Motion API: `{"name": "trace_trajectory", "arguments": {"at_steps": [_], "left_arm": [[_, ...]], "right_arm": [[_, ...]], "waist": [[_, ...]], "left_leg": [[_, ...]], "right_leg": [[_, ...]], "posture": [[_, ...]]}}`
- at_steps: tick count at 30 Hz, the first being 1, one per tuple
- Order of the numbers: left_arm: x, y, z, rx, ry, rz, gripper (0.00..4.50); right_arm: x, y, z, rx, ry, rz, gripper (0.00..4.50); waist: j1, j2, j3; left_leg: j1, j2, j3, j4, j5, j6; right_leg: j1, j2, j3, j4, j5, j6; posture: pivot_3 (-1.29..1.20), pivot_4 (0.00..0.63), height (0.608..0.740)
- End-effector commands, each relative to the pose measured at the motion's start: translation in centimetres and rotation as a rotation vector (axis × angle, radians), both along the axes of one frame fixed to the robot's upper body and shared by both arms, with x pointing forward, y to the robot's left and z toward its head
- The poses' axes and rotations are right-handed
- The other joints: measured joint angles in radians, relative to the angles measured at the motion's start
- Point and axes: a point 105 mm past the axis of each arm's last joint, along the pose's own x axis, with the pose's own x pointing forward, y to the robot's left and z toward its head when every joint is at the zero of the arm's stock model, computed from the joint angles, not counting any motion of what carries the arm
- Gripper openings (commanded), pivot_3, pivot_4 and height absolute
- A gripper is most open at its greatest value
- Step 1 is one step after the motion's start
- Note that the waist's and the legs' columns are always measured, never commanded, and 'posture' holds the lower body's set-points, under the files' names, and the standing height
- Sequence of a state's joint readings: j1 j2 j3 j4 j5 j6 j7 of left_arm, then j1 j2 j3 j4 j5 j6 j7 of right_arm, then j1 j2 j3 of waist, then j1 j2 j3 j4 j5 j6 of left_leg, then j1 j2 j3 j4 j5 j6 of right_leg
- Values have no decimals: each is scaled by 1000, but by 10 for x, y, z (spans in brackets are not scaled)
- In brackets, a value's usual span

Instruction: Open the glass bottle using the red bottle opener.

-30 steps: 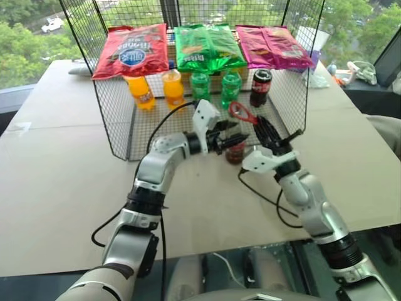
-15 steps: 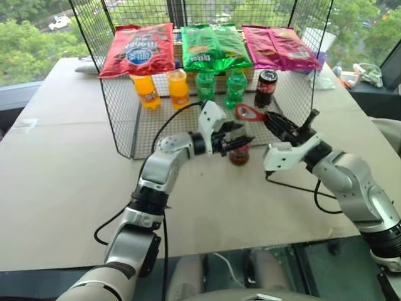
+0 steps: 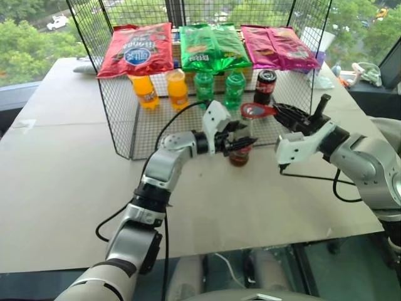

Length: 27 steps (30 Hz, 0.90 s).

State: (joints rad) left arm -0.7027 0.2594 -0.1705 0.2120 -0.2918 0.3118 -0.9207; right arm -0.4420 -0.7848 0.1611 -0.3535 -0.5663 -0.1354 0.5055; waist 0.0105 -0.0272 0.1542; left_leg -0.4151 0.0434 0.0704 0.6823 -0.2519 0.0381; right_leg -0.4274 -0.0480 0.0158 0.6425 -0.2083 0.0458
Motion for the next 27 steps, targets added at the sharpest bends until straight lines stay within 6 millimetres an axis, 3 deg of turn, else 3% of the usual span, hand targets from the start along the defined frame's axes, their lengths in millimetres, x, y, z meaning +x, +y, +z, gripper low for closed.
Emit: {"name": "trace_trajectory", "arguments": {"at_steps": [1, 10, 15, 18, 21, 23, 27], "left_arm": [[3, 6, 12, -15, -43, 6, 2288], [2, 7, 12, -18, -46, 1, 2288], [2, 6, 12, -22, -47, 3, 2288], [2, 6, 12, -25, -48, 5, 2288], [2, 7, 13, -30, -51, 14, 2288], [2, 7, 14, -36, -53, 21, 2288], [1, 7, 15, -45, -53, 29, 2288]], "right_arm": [[4, -10, 14, 65, 21, -37, 0], [-3, 0, 30, 267, 26, -1, 0], [-4, -12, 43, 497, 55, -65, 0], [-6, -25, 20, 683, 262, -142, 0], [-17, -30, -30, 845, 560, -227, 0], [-22, -28, -57, 949, 719, -277, 0], [-29, -13, -92, 1158, 995, -319, 0]], "waist": [[0, 0, 0], [0, 0, 1], [1, 0, 1], [4, 0, 1], [3, 0, 1], [1, 1, 1], [-12, 2, 1]], "left_leg": [[0, 0, 0, 0, 0, 0], [-1, 0, 0, 0, 0, 0], [-1, 0, 0, 0, 0, 0], [-1, 0, 0, 0, 0, 0], [-2, 0, -1, 0, 0, 0], [-2, 0, -1, 0, 0, 0], [-1, 1, 0, 0, 0, 0]], "right_leg": [[0, 0, 0, 0, 0, 0], [0, 0, 0, 0, 0, 0], [-1, 0, 0, 0, 1, 1], [-1, 0, 0, 0, 1, 2], [-1, 0, -1, 0, 2, 3], [-1, 0, -1, 0, 2, 2], [-2, 0, 0, 1, 0, 0]], "posture": [[0, 150, 740], [0, 150, 740], [0, 150, 740], [0, 150, 740], [0, 150, 740], [0, 150, 740], [0, 150, 740]]}}
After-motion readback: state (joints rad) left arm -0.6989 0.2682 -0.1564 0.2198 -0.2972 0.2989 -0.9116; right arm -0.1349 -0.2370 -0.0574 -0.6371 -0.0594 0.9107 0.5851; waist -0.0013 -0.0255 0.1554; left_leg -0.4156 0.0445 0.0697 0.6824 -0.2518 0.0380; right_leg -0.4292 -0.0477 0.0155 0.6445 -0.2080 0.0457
